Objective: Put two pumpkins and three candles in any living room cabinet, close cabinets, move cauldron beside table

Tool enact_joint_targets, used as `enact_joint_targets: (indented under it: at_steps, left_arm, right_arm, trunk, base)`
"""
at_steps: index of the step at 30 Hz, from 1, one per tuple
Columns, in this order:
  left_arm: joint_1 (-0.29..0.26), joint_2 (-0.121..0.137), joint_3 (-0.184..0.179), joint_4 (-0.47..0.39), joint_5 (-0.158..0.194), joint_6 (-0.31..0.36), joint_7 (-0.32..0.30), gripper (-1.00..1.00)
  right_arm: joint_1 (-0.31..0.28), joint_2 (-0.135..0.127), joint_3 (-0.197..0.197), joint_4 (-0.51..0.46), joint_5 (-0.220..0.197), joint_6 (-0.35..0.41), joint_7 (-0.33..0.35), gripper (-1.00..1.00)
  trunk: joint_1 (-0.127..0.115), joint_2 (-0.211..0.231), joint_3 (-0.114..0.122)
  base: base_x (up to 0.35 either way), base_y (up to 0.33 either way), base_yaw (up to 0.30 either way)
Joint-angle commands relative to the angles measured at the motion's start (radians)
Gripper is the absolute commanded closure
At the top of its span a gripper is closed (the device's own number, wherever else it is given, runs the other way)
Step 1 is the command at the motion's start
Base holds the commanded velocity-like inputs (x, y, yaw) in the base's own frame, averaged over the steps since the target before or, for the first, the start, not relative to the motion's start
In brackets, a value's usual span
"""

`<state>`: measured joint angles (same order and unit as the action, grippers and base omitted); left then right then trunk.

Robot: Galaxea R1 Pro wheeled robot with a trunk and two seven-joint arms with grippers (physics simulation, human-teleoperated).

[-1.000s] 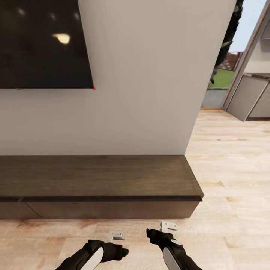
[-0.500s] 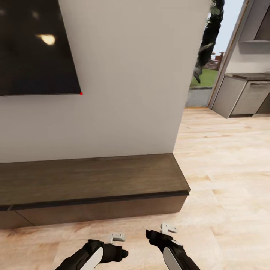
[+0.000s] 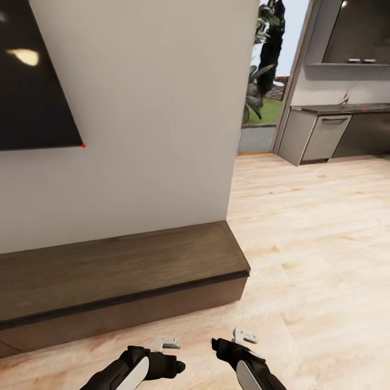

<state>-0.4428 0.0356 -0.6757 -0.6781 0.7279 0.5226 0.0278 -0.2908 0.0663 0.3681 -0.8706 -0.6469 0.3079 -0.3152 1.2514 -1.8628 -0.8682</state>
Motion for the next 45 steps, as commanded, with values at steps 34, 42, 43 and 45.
enact_joint_targets:
  at_steps: [34,42,43,45]
  left_arm:
    - [-0.002,0.002,-0.003,0.000,-0.001,0.047,0.019,-1.00]
    - [-0.002,0.000,-0.002,0.000,-0.014,0.048,0.137,-1.00]
    - [-0.002,0.000,-0.002,-0.001,-0.014,0.048,0.139,-1.00]
    - [-0.002,0.000,-0.002,-0.001,-0.014,0.048,0.142,-1.00]
  right_arm:
    - [-0.001,-0.002,-0.128,0.171,-0.044,-0.066,-0.014,-1.00]
    - [-0.001,-0.003,-0.134,0.202,-0.045,-0.071,-0.013,-1.00]
    - [-0.001,-0.003,-0.143,0.202,-0.045,-0.071,-0.013,-1.00]
    - [-0.001,-0.003,-0.183,0.203,-0.044,-0.070,-0.010,-1.00]
  trunk:
    - [-0.131,0.238,0.106]
    - [-0.161,0.294,0.131]
    - [-0.165,0.301,0.134]
    - [-0.173,0.315,0.140]
  base:
    - [0.000,0.000,-0.277]
    - [0.000,0.000,-0.280]
    - [0.000,0.000,-0.280]
    - [0.000,0.000,-0.280]
